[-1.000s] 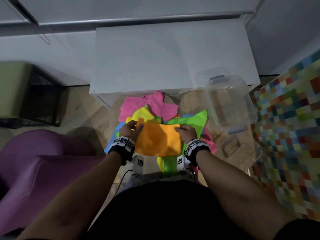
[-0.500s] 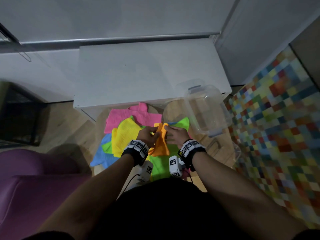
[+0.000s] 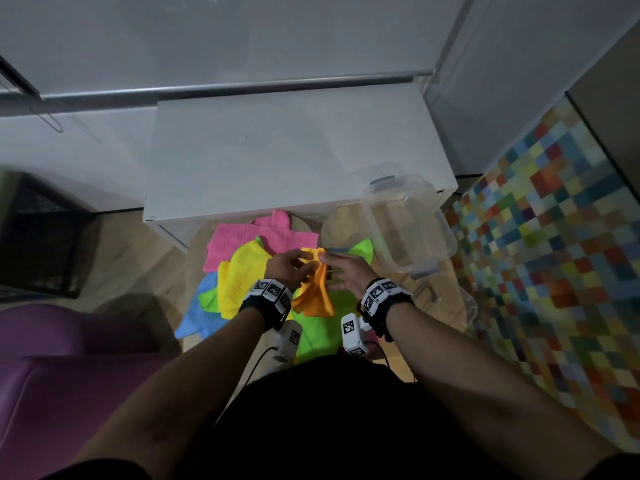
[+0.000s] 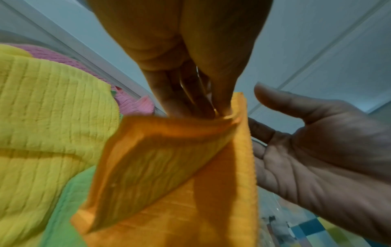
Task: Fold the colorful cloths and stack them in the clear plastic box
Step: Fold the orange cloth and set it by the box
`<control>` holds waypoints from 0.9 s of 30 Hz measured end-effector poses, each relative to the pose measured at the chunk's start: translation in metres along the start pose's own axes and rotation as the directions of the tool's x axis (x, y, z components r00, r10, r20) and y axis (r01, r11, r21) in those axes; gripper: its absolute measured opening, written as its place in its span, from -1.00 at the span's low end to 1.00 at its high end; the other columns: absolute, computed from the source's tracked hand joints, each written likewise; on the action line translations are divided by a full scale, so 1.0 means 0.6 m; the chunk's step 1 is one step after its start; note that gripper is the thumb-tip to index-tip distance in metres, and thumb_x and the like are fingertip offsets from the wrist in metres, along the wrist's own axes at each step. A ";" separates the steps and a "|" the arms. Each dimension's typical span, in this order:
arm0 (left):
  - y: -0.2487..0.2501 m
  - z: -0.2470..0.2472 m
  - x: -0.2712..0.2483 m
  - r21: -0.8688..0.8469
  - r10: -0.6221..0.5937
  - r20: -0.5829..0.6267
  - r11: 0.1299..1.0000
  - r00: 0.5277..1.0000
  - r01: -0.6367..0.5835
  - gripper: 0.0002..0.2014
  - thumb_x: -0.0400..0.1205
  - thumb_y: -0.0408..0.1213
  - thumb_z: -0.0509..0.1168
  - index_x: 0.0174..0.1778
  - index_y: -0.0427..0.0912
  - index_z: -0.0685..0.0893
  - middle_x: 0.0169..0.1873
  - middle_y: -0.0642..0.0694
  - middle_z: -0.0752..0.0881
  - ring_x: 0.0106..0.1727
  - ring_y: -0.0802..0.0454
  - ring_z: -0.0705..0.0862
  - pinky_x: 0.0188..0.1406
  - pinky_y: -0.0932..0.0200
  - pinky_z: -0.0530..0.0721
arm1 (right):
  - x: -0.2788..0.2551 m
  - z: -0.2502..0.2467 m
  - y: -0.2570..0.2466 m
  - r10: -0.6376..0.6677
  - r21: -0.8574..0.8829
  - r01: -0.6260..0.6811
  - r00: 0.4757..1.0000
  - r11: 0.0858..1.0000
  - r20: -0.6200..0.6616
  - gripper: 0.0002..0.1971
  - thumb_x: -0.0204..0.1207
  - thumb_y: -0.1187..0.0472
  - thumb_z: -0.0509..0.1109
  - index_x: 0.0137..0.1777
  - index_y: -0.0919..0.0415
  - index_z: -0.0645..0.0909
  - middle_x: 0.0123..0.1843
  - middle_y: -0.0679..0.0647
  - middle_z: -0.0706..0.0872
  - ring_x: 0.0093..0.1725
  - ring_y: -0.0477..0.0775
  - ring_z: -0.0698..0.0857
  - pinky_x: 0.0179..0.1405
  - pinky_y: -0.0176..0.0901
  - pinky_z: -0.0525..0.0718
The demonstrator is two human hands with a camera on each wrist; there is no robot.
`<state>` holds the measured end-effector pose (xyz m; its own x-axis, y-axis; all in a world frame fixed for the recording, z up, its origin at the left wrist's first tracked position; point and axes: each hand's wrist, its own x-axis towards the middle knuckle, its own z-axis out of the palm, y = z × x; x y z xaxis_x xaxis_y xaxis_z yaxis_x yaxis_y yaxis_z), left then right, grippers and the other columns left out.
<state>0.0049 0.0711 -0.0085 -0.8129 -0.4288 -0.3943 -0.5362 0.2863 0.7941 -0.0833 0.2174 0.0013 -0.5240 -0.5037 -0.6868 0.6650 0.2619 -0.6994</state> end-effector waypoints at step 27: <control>0.019 -0.059 0.034 0.385 0.054 0.105 0.918 0.993 -0.091 -0.42 0.44 0.10 0.49 0.28 -0.16 0.64 0.24 -0.15 0.62 0.23 -0.12 0.60 0.32 0.00 0.54 | 0.043 -0.056 -0.081 -0.167 -0.136 0.144 0.970 0.980 -0.175 -0.81 0.24 0.05 0.38 -0.52 0.06 0.52 -0.37 -0.03 0.52 -0.17 0.11 0.49 -0.03 -0.01 0.41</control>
<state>-0.0096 0.0352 0.0089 -0.8601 -0.3205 -0.3968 -0.5062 0.6319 0.5869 -0.1471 0.2192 0.0107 -0.7124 -0.3885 -0.5844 0.5043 0.2958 -0.8113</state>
